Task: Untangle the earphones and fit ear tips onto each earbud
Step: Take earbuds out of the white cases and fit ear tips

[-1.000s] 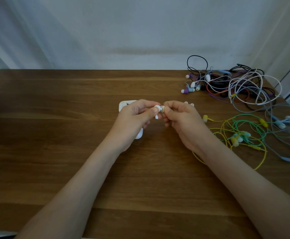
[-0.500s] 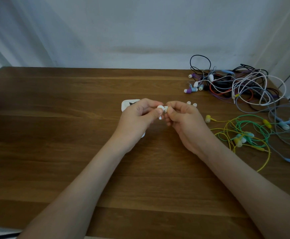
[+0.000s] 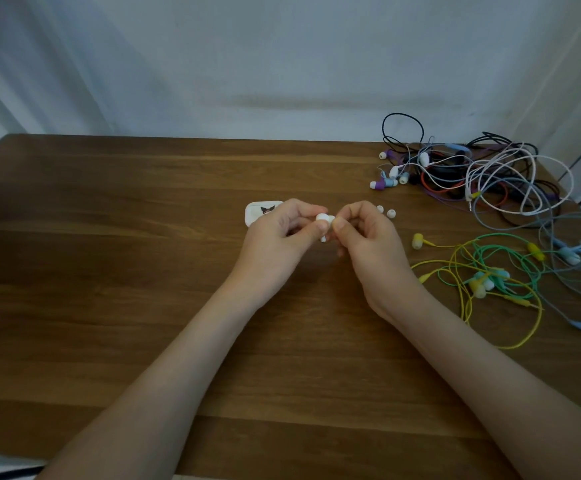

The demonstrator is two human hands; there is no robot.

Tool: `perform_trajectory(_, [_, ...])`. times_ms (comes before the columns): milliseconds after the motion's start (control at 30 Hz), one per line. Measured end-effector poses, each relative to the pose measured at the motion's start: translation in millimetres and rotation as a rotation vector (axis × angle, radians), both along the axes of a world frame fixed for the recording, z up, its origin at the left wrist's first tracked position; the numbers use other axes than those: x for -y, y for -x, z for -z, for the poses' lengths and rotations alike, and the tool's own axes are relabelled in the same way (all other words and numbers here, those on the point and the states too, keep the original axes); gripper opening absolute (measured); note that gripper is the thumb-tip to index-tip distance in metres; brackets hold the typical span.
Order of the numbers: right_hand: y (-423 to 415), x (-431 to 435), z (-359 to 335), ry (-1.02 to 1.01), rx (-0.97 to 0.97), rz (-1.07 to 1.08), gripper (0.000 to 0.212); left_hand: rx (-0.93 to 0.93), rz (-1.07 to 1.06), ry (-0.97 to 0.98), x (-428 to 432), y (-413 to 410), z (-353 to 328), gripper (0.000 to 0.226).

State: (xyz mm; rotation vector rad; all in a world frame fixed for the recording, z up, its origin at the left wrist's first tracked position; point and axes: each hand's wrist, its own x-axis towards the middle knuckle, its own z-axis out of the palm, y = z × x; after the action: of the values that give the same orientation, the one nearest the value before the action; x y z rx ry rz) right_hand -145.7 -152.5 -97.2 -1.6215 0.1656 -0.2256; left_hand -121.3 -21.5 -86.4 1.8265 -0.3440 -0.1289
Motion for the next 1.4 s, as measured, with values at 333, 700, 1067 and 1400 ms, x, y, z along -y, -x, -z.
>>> perform_trajectory(333, [-1,7,-1,0.292,0.229,-0.097,0.015,-0.031,0.026,0.010,-2,-1,-3,0.055])
perform_trajectory(700, [-9,10,-3,-0.070,-0.009,0.027,0.012,0.173,-0.419,-0.380,-17,-4,-15,0.016])
perform_trajectory(1067, [-12,13,2,0.112,-0.140,-0.029,0.018,0.297,-0.089,-1.064,-14,1,0,0.066])
perform_trajectory(1400, [-6,14,-1,0.173,-0.004,-0.251,0.024,0.023,-0.081,-0.284,-1,0,4,0.024])
